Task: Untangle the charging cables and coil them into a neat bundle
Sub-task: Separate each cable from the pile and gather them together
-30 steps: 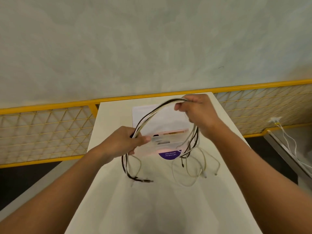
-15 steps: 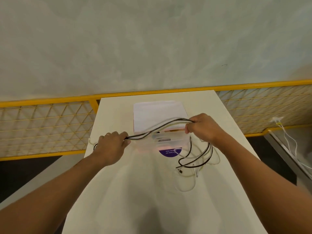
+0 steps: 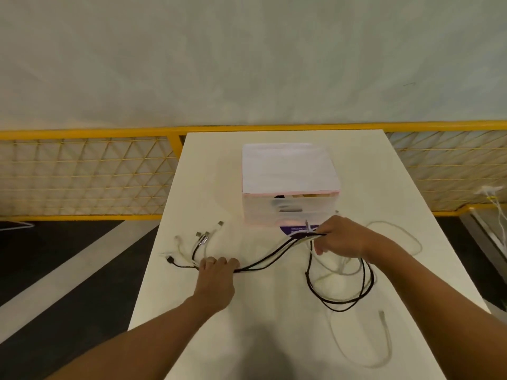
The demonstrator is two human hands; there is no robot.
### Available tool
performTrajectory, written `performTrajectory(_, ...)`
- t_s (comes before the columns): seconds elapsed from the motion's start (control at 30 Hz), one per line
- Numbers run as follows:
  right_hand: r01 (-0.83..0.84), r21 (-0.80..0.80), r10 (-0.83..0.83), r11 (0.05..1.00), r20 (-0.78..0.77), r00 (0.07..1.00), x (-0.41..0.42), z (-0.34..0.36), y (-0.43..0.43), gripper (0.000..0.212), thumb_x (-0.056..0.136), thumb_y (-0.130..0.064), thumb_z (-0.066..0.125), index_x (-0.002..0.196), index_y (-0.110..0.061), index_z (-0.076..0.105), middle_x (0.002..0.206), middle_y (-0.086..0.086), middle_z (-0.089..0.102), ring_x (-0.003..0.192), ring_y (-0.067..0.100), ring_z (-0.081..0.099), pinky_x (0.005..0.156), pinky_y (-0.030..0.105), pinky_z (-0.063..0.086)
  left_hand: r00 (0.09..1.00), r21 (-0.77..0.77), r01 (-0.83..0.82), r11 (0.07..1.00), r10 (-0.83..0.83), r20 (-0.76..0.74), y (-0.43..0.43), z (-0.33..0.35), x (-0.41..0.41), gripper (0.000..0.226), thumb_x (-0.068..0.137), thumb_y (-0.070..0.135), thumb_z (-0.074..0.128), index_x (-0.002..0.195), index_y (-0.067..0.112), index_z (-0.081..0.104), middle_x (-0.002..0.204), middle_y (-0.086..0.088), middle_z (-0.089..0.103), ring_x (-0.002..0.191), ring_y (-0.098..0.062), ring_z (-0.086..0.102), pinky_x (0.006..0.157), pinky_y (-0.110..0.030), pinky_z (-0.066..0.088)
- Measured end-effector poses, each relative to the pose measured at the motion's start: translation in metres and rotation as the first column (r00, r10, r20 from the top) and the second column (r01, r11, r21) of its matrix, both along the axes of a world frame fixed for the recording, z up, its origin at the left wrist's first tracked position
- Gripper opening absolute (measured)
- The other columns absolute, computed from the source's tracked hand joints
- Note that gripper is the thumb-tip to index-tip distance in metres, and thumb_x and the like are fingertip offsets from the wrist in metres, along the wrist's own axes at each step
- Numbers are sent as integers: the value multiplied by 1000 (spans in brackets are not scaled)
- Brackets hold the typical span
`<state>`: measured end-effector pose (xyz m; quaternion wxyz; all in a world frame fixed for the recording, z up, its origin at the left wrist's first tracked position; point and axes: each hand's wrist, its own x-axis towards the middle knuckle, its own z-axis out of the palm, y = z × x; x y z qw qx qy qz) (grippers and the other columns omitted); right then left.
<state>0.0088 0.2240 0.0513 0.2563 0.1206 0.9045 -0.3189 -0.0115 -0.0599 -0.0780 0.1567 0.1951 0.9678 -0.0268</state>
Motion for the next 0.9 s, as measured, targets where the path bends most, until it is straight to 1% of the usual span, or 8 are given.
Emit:
performTrajectory(0.2,-6,-42,6,999,3,1000,-8,-7,-7,15,77,-20,71,75,-5,73,75,9,67,70,20,54,67,32,41,999,-93,-16,995,20,36,-9,12,-10,27,99,21,44,121,27,60,118,4,64,121,-26,44,96,-41,31)
performTrajectory(0.3,37,-131,-34,991,23,999,-8,0,-13,23,85,-17,69,64,-8,69,47,-13,54,54,10,44,55,22,31,995,-95,-41,995,49,85,-18,11,-16,25,103,25,42,120,24,60,120,1,62,120,-26,43,96,-38,33)
performTrajectory(0.37,30,-170,-28,985,13,1000,-8,2,-15,31,92,-30,68,68,-11,70,38,-19,46,41,0,44,53,20,27,993,-118,-50,992,62,100,-24,10,-18,26,103,27,43,122,23,60,122,0,60,120,-27,44,97,-38,35)
performTrajectory(0.43,13,-189,-11,982,7,1000,-6,3,-17,44,95,-46,63,72,-10,72,36,-21,45,35,-5,43,53,19,27,996,-142,-55,988,64,64,-31,9,-18,26,101,28,47,122,23,62,122,0,57,122,-29,43,98,-38,37)
performTrajectory(0.53,-2,-161,1,987,-4,1000,-6,-2,-15,55,94,-58,57,72,-11,73,38,-18,44,36,0,40,54,22,30,996,-108,-94,990,94,-1,-39,8,-17,24,100,27,48,118,26,64,122,1,55,124,-32,40,97,-40,38)
performTrajectory(0.67,-29,-167,23,986,-34,999,-4,-5,-13,54,92,-60,58,66,-16,73,57,-10,52,56,9,45,61,25,36,988,-30,-86,996,89,126,-42,7,-18,27,101,18,48,123,18,62,125,-4,54,121,-33,45,104,-34,39)
performTrajectory(0.8,-57,-155,48,986,-61,997,-1,-2,-17,50,94,-57,59,64,-19,72,69,-7,58,71,12,53,68,25,38,968,-114,1,993,28,248,-25,36,-31,45,94,20,55,138,28,48,139,-1,46,131,-31,39,107,-36,38)
performTrajectory(0.9,-66,-144,57,987,-68,996,-3,3,-20,50,94,-57,58,63,-19,72,65,-11,57,71,9,53,70,25,39,887,160,-16,987,-60,457,-3,77,-43,82,84,37,77,151,30,30,147,4,40,136,-21,40,108,-33,37)
